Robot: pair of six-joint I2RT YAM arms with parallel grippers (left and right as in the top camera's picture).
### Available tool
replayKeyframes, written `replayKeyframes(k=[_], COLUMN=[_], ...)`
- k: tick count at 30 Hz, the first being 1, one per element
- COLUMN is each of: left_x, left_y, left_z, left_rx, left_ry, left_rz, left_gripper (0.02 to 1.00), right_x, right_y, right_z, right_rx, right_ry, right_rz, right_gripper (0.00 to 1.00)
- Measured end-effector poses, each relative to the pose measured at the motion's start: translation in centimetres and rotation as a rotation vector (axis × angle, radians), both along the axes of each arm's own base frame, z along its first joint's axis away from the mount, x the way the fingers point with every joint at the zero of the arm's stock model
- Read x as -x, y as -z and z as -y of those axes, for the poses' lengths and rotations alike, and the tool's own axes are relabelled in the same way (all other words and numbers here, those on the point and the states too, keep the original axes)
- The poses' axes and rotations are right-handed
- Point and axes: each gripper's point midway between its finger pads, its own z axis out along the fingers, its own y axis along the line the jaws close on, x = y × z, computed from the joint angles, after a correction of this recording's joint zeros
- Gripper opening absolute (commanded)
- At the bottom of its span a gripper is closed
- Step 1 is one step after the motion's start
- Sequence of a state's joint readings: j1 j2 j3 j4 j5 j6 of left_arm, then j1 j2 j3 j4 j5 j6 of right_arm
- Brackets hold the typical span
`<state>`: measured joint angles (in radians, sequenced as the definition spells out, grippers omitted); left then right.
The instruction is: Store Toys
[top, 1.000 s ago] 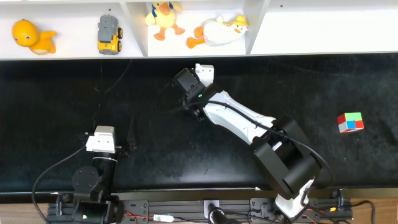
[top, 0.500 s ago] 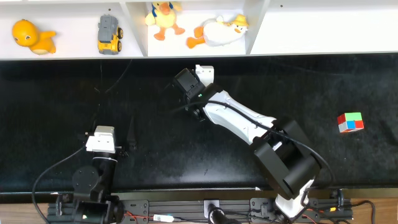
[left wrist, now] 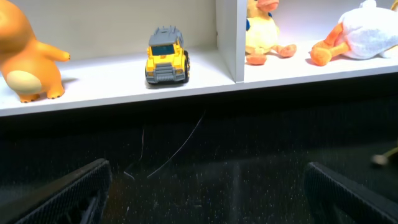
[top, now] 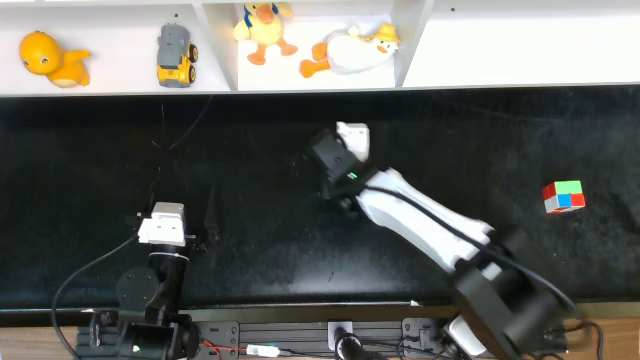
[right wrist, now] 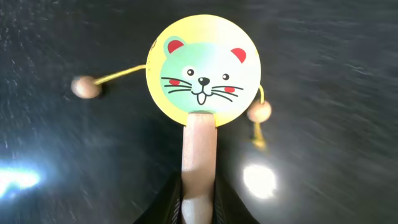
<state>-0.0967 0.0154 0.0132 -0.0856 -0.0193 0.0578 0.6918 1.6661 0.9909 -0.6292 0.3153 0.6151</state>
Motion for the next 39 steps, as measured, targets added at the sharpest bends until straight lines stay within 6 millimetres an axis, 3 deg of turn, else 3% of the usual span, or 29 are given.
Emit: replayKeyframes(k=[6, 9, 14, 20, 24, 30, 33, 39], left_x=[0.0, 0.0, 0.0, 0.0, 0.0, 0.0, 0.0, 0.0], left_y=[0.0, 0.0, 0.0, 0.0, 0.0, 0.0, 0.0, 0.0], left_z=[0.0, 0.0, 0.0, 0.0, 0.0, 0.0, 0.0, 0.0], left_rx=[0.0, 0.0, 0.0, 0.0, 0.0, 0.0, 0.0, 0.0], left_ry=[0.0, 0.0, 0.0, 0.0, 0.0, 0.0, 0.0, 0.0], left_rz=[0.0, 0.0, 0.0, 0.0, 0.0, 0.0, 0.0, 0.0], left_gripper=[0.998, 0.998, 0.998, 0.998, 0.998, 0.998, 0.998, 0.996], right_x=[1.9, 2.6, 1.8, 1.7, 0.5, -4.8, -7.3, -12.2], right_y=[-3.5, -4.5, -6.7, -6.7, -8.2, -11.8, -11.8, -9.8], right_z=[5.1, 8.3, 13.2, 17.9, 18.7, 18.9, 18.9, 18.4], right_rx=[-0.052, -0.064, -0.094, -0.058, -0.017, 0.048, 0.071, 0.075], right_ry=[0.073, 0.141, 0.226, 0.238, 0.149, 0.018, -0.027, -0.078], right_rz=[0.102, 0.13, 0.185, 0.149, 0.132, 0.168, 0.159, 0.115], right_gripper=[0.095, 0.058, 0.062, 0.045, 0.045, 0.069, 0.08, 0.102])
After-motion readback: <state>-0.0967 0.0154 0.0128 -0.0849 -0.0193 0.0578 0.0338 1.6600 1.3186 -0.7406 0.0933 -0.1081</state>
